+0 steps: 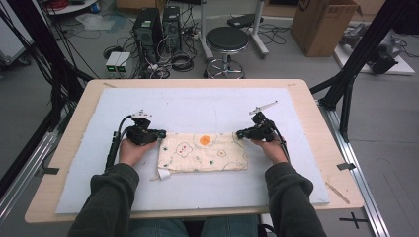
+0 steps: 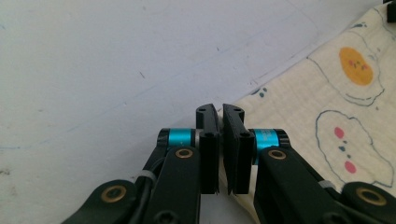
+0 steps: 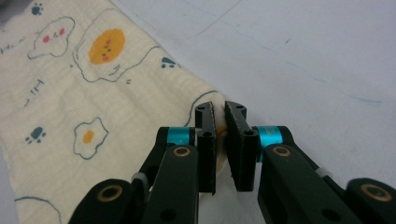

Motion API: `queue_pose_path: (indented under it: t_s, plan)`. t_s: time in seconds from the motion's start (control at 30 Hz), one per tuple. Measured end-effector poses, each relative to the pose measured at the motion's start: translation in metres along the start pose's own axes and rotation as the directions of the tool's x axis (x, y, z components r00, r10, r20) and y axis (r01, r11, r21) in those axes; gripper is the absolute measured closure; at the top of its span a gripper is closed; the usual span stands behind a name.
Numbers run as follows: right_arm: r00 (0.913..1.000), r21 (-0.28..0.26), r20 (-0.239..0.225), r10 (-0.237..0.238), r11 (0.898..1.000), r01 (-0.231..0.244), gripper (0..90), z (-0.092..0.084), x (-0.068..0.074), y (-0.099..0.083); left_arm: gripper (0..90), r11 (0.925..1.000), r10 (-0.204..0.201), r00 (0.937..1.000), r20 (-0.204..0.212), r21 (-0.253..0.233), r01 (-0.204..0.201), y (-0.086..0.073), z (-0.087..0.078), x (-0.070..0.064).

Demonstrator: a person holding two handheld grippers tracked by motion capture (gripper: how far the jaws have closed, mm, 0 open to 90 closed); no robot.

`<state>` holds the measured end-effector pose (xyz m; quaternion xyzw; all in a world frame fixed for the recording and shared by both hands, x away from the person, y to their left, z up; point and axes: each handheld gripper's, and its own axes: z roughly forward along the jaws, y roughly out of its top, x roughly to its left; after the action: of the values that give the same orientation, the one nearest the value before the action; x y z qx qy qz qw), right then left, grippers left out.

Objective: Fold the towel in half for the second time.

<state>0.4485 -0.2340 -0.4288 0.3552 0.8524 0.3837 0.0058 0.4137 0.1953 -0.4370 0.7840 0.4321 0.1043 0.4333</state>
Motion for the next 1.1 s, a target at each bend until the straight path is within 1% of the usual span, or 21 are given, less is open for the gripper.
queue_pose_path:
  t_s: [0.1,0.23,0.27,0.3,0.37,0.4,0.47,0.5,0.53,0.6,0.7,0.77,0.83,0.87,0.97,1.03,1.07,1.1]
  plan:
    - [1.0000,-0.023,-0.008,-0.003,1.000,0.003,83.4,-0.004,0.000,0.001,85.1,0.9998,-0.009,0.9999,-0.005,-0.017,0.009,0.002,-0.003,0.000]
    - [1.0000,-0.032,-0.002,-0.005,0.999,0.005,83.8,-0.006,0.001,0.002,85.1,0.9990,-0.004,1.0000,-0.007,-0.044,0.004,0.008,-0.006,-0.001]
    - [1.0000,-0.030,-0.005,0.003,1.000,-0.003,83.8,-0.007,0.001,0.002,85.1,0.9988,-0.001,1.0000,-0.008,-0.050,0.000,0.009,-0.006,-0.001]
    - [1.0000,-0.039,-0.002,-0.001,0.999,0.000,83.8,-0.008,-0.001,0.002,85.2,0.9985,0.000,1.0000,-0.007,-0.054,0.000,0.010,-0.007,-0.001]
    - [0.9998,-0.044,-0.007,0.017,0.999,-0.017,83.8,-0.011,-0.002,0.003,85.2,0.9972,0.000,1.0000,-0.007,-0.075,-0.001,0.013,-0.009,0.000]
    - [0.9999,-0.049,-0.001,0.013,0.999,-0.013,83.8,-0.013,-0.001,0.006,85.2,0.9968,-0.001,0.9999,-0.012,-0.080,0.000,0.014,-0.009,0.000]
    - [1.0000,-0.075,0.007,0.004,0.997,-0.003,83.8,-0.019,0.002,0.011,85.2,0.9960,-0.004,0.9998,-0.018,-0.089,0.002,0.015,-0.011,0.001]
    - [0.9999,-0.087,0.010,0.000,0.996,0.001,83.9,-0.021,0.003,0.014,85.2,0.9949,-0.015,0.9998,-0.013,-0.100,0.014,0.014,-0.012,0.002]
    - [0.9999,-0.092,0.012,-0.002,0.996,0.003,83.8,-0.022,0.003,0.016,85.2,0.9948,-0.018,0.9998,-0.010,-0.101,0.017,0.014,-0.013,0.002]
    - [0.9999,-0.089,0.011,0.007,0.996,-0.006,83.8,-0.022,0.002,0.016,85.2,0.9955,-0.007,0.9999,-0.012,-0.095,0.006,0.014,-0.013,0.001]
    - [0.9998,-0.071,0.013,0.014,0.997,-0.013,83.8,-0.017,0.001,0.013,85.2,0.9967,0.003,1.0000,-0.008,-0.081,-0.003,0.013,-0.013,0.000]
    - [0.9998,-0.077,0.014,0.017,0.997,-0.016,83.8,-0.016,0.000,0.010,85.2,0.9967,0.007,1.0000,-0.005,-0.080,-0.007,0.011,-0.012,0.000]
    - [0.9996,-0.086,0.005,0.028,0.996,-0.027,83.8,-0.016,-0.001,0.007,85.2,0.9969,0.012,0.9999,0.001,-0.077,-0.012,0.010,-0.012,-0.001]
    - [0.9996,-0.083,0.009,0.025,0.996,-0.024,83.8,-0.016,-0.001,0.005,85.2,0.9969,0.014,0.9999,0.004,-0.077,-0.014,0.010,-0.012,-0.001]
    - [0.9997,-0.099,0.010,0.022,0.995,-0.021,83.8,-0.016,-0.001,0.003,85.2,0.9967,0.022,0.9998,0.004,-0.078,-0.021,0.009,-0.013,-0.003]
    - [0.9997,-0.100,0.006,0.023,0.995,-0.022,83.8,-0.016,0.000,0.002,85.2,0.9962,0.025,0.9997,0.006,-0.084,-0.024,0.008,-0.014,-0.003]
    - [0.9999,-0.108,0.007,0.015,0.994,-0.014,83.8,-0.017,0.000,0.002,85.2,0.9959,0.025,0.9996,0.010,-0.087,-0.024,0.008,-0.015,-0.003]
    - [0.9998,-0.107,0.004,0.018,0.994,-0.018,83.8,-0.018,0.002,0.002,85.2,0.9956,0.028,0.9995,0.012,-0.090,-0.027,0.008,-0.017,-0.003]
